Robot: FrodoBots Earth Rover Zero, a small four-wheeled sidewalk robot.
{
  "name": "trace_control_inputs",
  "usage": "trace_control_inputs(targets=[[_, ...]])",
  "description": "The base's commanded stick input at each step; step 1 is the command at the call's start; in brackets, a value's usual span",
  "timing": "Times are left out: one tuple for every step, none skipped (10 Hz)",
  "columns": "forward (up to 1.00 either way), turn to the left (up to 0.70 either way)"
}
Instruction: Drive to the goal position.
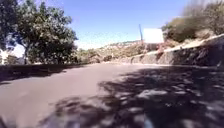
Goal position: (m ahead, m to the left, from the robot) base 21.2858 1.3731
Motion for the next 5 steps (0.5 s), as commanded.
trace_control_inputs(targets=[[0.85, 0.0], [0.85, 0.0], [0.85, 0.0], [0.85, 0.0], [0.85, 0.0]])
